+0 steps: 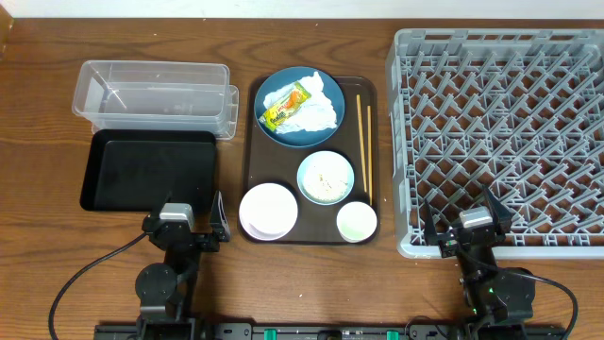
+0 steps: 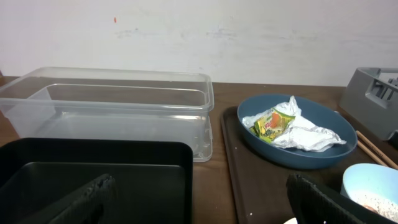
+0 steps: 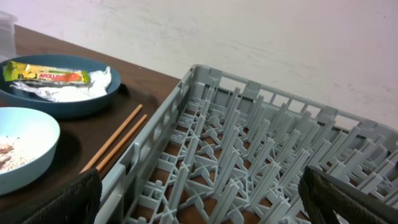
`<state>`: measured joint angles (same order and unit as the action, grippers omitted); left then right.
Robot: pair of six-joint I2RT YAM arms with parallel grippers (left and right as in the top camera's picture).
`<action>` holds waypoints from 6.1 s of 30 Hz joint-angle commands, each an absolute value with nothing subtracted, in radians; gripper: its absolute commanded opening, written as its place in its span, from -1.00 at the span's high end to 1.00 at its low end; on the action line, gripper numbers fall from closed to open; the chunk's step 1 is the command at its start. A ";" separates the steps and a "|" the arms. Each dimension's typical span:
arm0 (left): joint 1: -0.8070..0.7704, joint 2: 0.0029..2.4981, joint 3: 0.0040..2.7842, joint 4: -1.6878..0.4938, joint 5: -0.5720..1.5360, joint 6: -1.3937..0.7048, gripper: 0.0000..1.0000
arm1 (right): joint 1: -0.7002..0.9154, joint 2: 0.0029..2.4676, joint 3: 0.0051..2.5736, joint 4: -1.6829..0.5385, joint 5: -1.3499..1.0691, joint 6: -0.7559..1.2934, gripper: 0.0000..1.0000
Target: Sort waste into correct bins and load items into the dishwasher rack
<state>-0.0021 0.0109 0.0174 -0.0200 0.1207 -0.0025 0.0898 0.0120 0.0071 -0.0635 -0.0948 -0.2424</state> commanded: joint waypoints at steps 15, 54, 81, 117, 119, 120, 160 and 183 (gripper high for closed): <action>-0.006 0.005 0.004 -0.059 0.139 0.004 -0.80 | 0.086 0.007 0.006 -0.067 -0.102 -0.233 -0.98; -0.006 0.005 0.004 -0.059 0.139 0.003 -0.80 | 0.086 0.007 0.006 -0.067 -0.101 -0.233 -0.99; -0.006 0.005 0.004 -0.053 0.151 0.003 -0.79 | 0.086 0.007 0.006 0.018 -0.262 -0.232 -0.98; -0.006 1.034 0.976 -0.245 0.545 0.139 -0.79 | 0.086 0.831 0.922 -0.468 -0.324 -0.224 -0.99; -0.008 1.200 1.143 -0.379 0.599 0.139 -0.79 | 0.086 0.901 0.986 -0.522 -0.332 -0.224 -0.98; -0.013 1.270 1.218 -0.439 0.607 0.139 -0.79 | 0.086 0.925 1.006 -0.537 -0.336 -0.224 -0.98; -0.327 2.354 1.928 -0.651 0.167 0.654 -0.80 | 0.086 1.087 1.029 -0.673 -0.468 -0.225 -0.98; -0.326 2.405 1.920 -0.649 0.167 0.616 0.88 | 0.086 1.087 1.029 -0.673 -0.468 -0.225 -0.96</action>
<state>-0.3309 2.3791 1.9129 -0.6437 0.1764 0.6460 0.0898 1.0863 1.0088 -0.6701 -0.4568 -0.2337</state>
